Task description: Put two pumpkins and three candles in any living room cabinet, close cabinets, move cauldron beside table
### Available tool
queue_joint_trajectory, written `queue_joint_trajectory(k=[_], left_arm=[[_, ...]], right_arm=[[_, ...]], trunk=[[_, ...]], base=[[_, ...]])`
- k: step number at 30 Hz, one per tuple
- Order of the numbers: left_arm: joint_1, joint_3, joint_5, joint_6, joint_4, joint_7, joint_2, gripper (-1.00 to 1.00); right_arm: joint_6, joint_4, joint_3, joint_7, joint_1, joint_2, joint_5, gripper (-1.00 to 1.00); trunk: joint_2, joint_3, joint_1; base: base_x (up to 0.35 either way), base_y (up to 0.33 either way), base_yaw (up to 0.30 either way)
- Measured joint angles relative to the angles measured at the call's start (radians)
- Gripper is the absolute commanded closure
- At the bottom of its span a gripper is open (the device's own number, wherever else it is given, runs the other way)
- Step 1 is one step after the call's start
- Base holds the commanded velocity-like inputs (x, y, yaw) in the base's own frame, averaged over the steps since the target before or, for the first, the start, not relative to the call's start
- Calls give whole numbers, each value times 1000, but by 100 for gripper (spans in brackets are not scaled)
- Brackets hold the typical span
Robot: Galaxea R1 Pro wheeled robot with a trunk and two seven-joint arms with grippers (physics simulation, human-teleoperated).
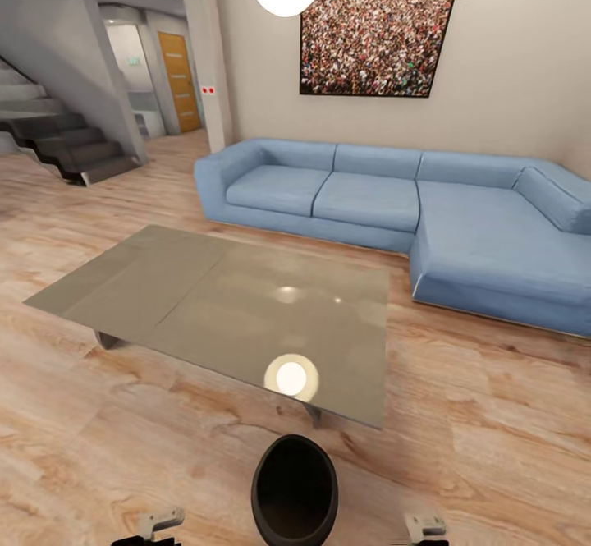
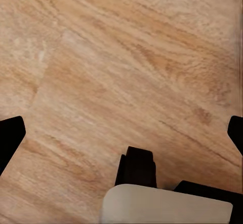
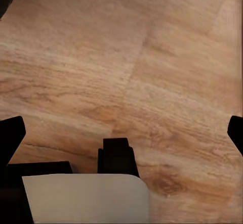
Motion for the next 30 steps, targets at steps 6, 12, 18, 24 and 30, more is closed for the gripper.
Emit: queue_joint_trajectory(k=[6, 12, 18, 24, 30], left_arm=[[14, 1, 1, 0, -1, 0, -1, -100], [15, 1, 3, 0, 0, 0, 0, -100], [15, 1, 7, -1, 0, 0, 0, -100], [15, 3, 10, -2, -1, 0, 0, -100], [15, 3, 10, -2, -1, 0, 1, -100]], right_arm=[[1, 0, -2, 1, 5, 1, -2, -100], [0, 0, -2, 1, 5, 1, -54, -100], [-1, -1, -2, 1, 5, -1, -97, -100], [0, -1, -1, 1, 5, 2, -102, -100], [-3, -1, -1, 1, 6, 1, -101, -100]], trunk=[[0, 4, 0], [0, 5, 0], [0, 5, 0], [0, 5, 0], [28, 19, -15]], base=[[0, 0, -272], [0, 0, -281], [0, 0, -282], [-78, 0, -284], [-297, 0, -234]])
